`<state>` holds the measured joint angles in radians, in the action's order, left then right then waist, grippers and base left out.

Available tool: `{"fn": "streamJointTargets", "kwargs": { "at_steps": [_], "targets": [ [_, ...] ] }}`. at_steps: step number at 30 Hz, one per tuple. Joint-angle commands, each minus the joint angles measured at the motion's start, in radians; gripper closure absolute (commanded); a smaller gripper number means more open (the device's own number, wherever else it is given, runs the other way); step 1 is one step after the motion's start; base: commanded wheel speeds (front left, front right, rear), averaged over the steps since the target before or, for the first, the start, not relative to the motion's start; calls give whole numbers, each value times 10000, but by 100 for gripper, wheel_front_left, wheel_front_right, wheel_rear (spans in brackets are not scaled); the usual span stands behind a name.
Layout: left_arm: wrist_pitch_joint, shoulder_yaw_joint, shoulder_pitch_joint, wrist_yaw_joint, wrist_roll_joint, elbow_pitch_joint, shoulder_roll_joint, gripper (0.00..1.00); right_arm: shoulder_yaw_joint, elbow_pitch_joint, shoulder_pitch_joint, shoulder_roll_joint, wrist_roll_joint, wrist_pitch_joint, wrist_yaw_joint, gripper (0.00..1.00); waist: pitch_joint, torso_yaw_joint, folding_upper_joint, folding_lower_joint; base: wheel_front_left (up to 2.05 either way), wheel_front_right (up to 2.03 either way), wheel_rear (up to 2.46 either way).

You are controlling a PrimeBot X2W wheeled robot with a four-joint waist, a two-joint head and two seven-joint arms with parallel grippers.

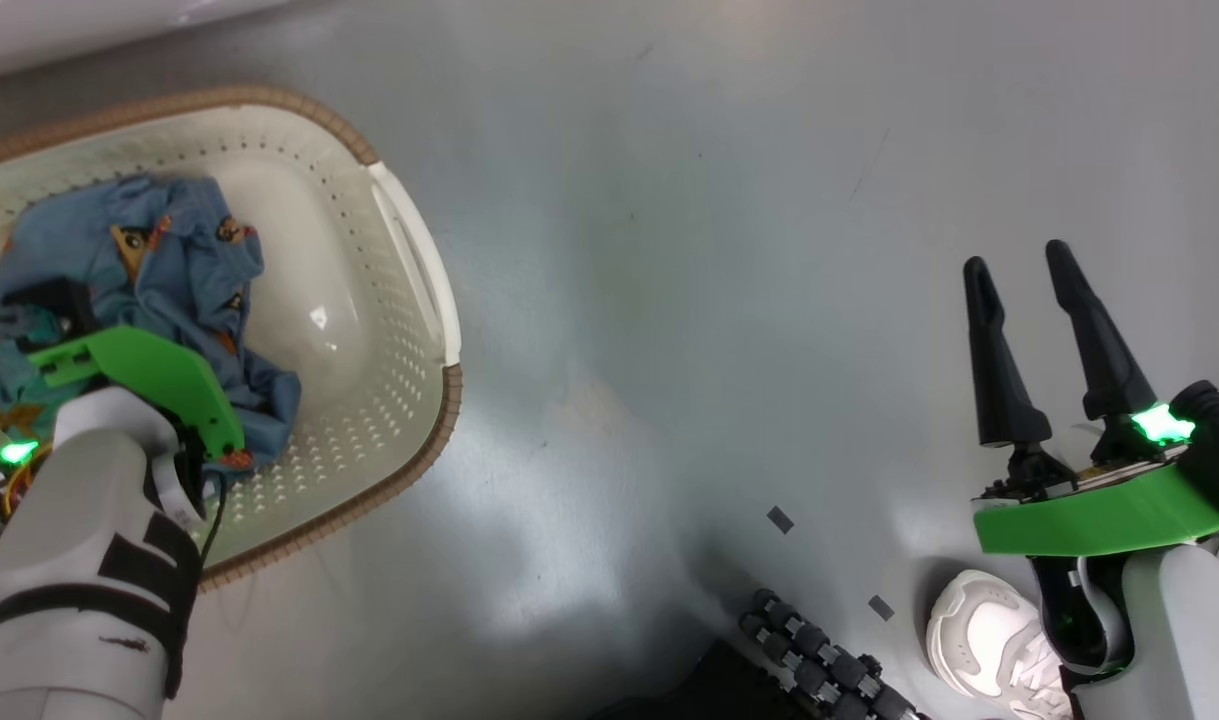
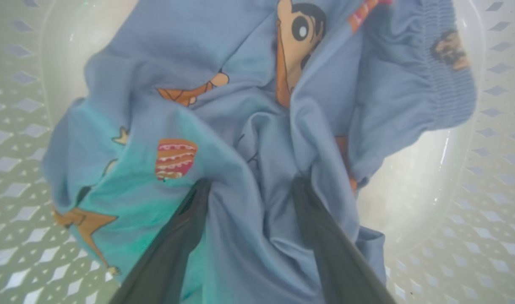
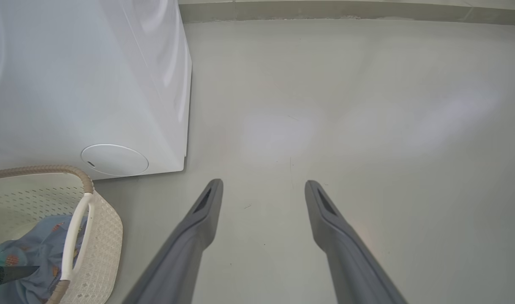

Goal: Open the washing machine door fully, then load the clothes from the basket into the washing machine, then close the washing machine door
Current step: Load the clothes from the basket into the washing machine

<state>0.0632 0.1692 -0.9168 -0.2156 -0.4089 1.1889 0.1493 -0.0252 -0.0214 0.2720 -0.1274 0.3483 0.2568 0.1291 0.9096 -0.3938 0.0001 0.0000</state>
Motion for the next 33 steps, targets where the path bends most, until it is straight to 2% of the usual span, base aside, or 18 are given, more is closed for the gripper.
{"fn": "streamJointTargets", "kwargs": {
  "at_steps": [1,15,16,17,18,20,22,23,33],
  "targets": [
    [57,-96,114,-61,52,-2,220,0,-69,-241,-327,-171,80,49,16,0,165,39,-1,0,0,0,0],
    [-18,231,-698,-124,94,482,-123,0,579,-736,-869,-378,191,49,16,0,676,454,-1,0,0,0,0],
    [-55,264,-736,-110,99,504,-176,12,625,-754,-886,-384,207,49,16,0,696,472,-1,0,0,0,0],
    [-109,317,-772,-83,123,522,-225,47,673,-769,-901,-389,223,49,16,0,716,489,-1,0,0,0,0],
    [-150,353,-803,-67,131,545,-276,57,718,-783,-913,-392,238,49,16,0,733,505,-1,0,0,0,0],
    [-210,415,-838,-24,129,595,-377,67,797,-809,-939,-392,254,49,16,0,760,531,-1,0,0,0,0],
    [-251,521,-857,40,170,648,-452,81,850,-827,-957,-397,266,49,16,0,779,549,-1,0,0,0,0],
    [-361,583,-892,48,187,684,-497,100,885,-835,-963,-404,270,49,16,0,794,566,-1,0,0,0,0],
    [-1361,436,-763,60,-103,758,-527,100,718,-608,-507,-257,374,49,16,0,614,506,-1,0,0,0,0]
  ]
}}
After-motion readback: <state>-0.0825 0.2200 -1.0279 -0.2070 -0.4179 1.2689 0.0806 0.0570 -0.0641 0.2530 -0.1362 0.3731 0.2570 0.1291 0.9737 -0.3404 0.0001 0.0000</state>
